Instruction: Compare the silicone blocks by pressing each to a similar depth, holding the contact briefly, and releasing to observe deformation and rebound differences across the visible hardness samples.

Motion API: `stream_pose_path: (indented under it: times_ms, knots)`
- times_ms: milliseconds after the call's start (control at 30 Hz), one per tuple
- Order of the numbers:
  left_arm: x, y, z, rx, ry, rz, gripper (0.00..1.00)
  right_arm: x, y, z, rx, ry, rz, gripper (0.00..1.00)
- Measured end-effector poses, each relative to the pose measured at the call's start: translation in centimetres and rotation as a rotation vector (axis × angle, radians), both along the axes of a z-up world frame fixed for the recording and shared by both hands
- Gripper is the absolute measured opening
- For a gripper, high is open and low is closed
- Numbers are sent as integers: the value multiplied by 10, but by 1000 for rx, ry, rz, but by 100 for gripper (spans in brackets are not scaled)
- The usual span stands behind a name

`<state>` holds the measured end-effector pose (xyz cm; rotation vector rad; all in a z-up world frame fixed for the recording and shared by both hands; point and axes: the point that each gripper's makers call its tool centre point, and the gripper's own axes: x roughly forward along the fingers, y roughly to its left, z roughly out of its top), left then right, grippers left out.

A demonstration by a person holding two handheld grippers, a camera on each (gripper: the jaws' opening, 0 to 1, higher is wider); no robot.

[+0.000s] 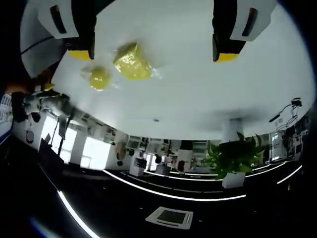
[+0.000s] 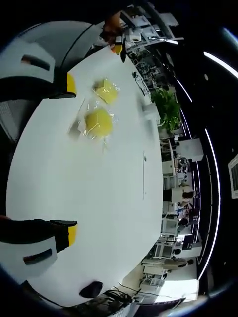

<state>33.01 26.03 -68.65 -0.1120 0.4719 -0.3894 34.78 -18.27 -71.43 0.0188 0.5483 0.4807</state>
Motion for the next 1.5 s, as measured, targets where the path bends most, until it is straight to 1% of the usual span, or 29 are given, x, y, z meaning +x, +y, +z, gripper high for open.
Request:
stream_pose_path:
  times_ms: [300, 467, 633, 833, 967, 1067, 1233, 1300, 1367, 1500]
  knots:
    - [2, 10, -2, -1, -2, 12, 100, 3, 7, 0, -2, 2, 22, 96]
    - [2, 9, 2, -6, -5, 21, 100, 6, 14, 0, 2, 13, 43, 96]
    - [2, 8, 1, -12, -4, 25, 100, 6, 14, -2, -5, 16, 50, 96]
    - [1, 4, -3, -27, 16, 9, 100, 8, 12, -4, -1, 17, 39, 96]
    - [1, 1, -5, -24, 29, -5, 100, 5, 14, -4, -4, 19, 50, 96]
    - [3, 1, -5, -25, 37, -6, 100, 5, 13, -4, -6, 12, 48, 96]
    - [6, 3, -4, -27, 34, 8, 100, 4, 14, -5, -13, 13, 54, 96]
    - [7, 3, -6, -33, 43, 6, 100, 5, 15, -4, -12, 9, 55, 96]
    - [9, 2, -4, -19, 34, 2, 100, 5, 16, -2, -7, 7, 54, 96]
    - [12, 1, 1, -26, 24, -4, 100, 4, 17, -1, -9, 2, 59, 96]
